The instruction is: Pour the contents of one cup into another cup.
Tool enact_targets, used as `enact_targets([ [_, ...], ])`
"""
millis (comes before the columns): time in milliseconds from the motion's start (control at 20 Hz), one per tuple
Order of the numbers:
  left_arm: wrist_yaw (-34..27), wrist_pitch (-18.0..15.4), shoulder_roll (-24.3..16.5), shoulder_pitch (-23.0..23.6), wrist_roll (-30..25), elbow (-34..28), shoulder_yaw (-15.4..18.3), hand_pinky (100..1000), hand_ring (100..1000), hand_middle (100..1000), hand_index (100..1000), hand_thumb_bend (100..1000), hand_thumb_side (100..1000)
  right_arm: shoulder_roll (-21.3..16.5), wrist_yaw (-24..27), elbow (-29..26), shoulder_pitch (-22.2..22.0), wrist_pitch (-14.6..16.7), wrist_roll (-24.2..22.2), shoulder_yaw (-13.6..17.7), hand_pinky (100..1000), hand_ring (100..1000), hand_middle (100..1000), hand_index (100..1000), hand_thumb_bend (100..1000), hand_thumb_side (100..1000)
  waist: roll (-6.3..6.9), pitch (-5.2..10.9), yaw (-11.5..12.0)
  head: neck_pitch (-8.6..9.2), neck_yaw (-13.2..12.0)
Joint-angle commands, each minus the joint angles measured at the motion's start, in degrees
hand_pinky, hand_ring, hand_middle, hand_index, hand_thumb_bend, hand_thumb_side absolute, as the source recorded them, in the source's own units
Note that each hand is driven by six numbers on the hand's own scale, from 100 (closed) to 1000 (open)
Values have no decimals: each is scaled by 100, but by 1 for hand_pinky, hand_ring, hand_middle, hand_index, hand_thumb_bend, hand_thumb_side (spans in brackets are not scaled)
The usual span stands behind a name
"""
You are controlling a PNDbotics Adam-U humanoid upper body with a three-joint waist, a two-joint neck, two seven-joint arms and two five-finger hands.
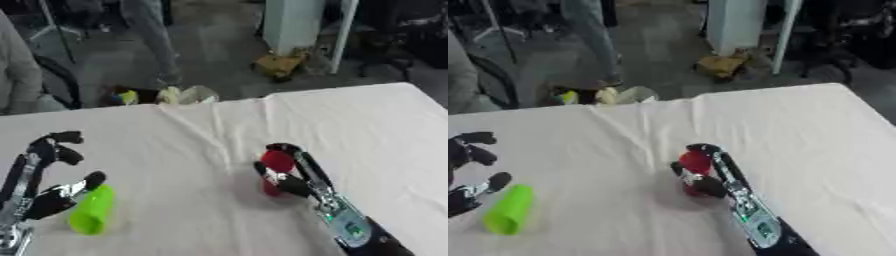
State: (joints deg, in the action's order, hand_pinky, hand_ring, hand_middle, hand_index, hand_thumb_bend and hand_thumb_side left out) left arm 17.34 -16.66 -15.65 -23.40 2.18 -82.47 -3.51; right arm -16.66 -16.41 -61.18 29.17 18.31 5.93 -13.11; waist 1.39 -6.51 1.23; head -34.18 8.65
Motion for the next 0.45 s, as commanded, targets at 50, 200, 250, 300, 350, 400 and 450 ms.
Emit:
enact_targets([
  [50, 10, 20, -143, -17, 6, -204, 79, 556, 547, 654, 784, 810, 582, -259, -319, -232, 42, 118, -193, 46, 913, 960, 819, 919, 576, 672, -9, 69, 4, 22, 7],
  [200, 26, 25, -152, 37, 10, -270, 93, 558, 548, 655, 784, 808, 587, -410, -599, -519, 21, 187, -402, 121, 935, 980, 854, 956, 596, 686, -19, 69, -9, 23, -2],
  [250, 25, 29, -155, 55, 14, -291, 101, 558, 548, 655, 783, 808, 588, -457, -694, -636, 14, 196, -464, 153, 940, 983, 861, 963, 604, 690, -24, 69, -16, 24, -4],
  [300, 22, 35, -159, 73, 21, -309, 112, 558, 548, 655, 783, 807, 589, -503, -785, -758, 7, 202, -513, 188, 942, 985, 868, 969, 613, 693, -31, 71, -25, 26, -6],
  [350, 19, 43, -162, 90, 27, -326, 124, 558, 548, 655, 783, 807, 591, -545, -863, -886, -5, 201, -548, 227, 944, 986, 872, 973, 619, 694, -38, 71, -34, 30, -4],
  [400, 13, 52, -163, 108, 34, -343, 137, 559, 548, 655, 783, 806, 594, -596, -918, -1022, -20, 197, -565, 276, 946, 987, 879, 976, 632, 693, -46, 73, -42, 33, -6],
  [450, 5, 61, -162, 126, 39, -362, 150, 559, 548, 655, 783, 805, 595, -646, -958, -1160, -41, 183, -574, 325, 946, 987, 880, 977, 635, 693, -52, 73, -49, 36, -12],
])
